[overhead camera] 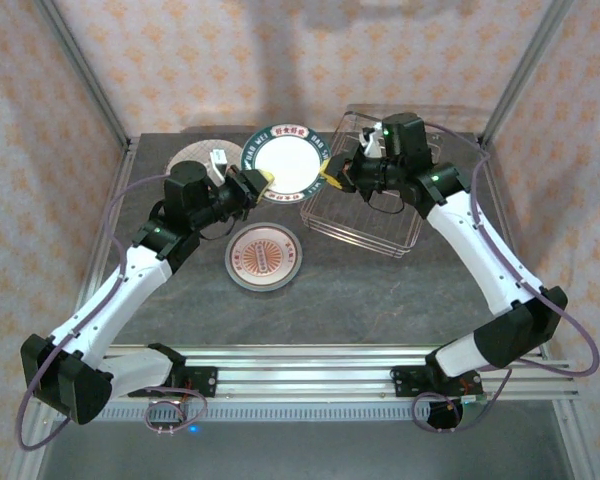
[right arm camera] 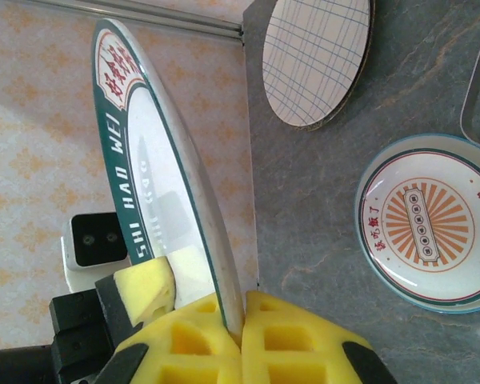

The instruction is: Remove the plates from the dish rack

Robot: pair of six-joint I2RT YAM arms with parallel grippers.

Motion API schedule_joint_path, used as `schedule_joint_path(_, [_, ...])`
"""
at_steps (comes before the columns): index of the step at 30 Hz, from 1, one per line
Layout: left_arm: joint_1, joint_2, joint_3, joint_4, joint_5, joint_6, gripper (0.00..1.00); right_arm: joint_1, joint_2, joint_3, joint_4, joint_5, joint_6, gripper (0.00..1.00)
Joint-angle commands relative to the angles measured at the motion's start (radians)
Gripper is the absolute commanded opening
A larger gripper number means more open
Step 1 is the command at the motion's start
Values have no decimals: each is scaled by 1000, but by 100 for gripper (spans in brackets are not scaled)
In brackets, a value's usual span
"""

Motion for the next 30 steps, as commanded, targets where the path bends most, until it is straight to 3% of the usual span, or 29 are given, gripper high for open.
schedule_joint_path(1, [-8,-8,-17,34,17,29,0,8,5,38,-4,12,-18,8])
schedule_joint_path(4, [-5,-19,-28,52,18,8,0,8,3,60,-40,48,-64,32])
schedule_joint_path(7, [4,-47,-44,49,14,-7,0,12,-13,80,-87,106,-131,44])
schedule_joint_path(14, [57,-161,-164,-23,17,8,0,34,-163,-74,-1,263,-285,48])
schedule_joint_path(18, [62,-236,-252,-87,-26,39,0,88,-272,-226,121,320,-469,49])
schedule_joint_path(24, [62,-319,-369,-174,-94,107,0,173,-470,-479,327,299,-775,57])
schedule_joint_path(30, [62,-361,-512,-150,-150,116,0,184,-514,-566,302,264,-876,63])
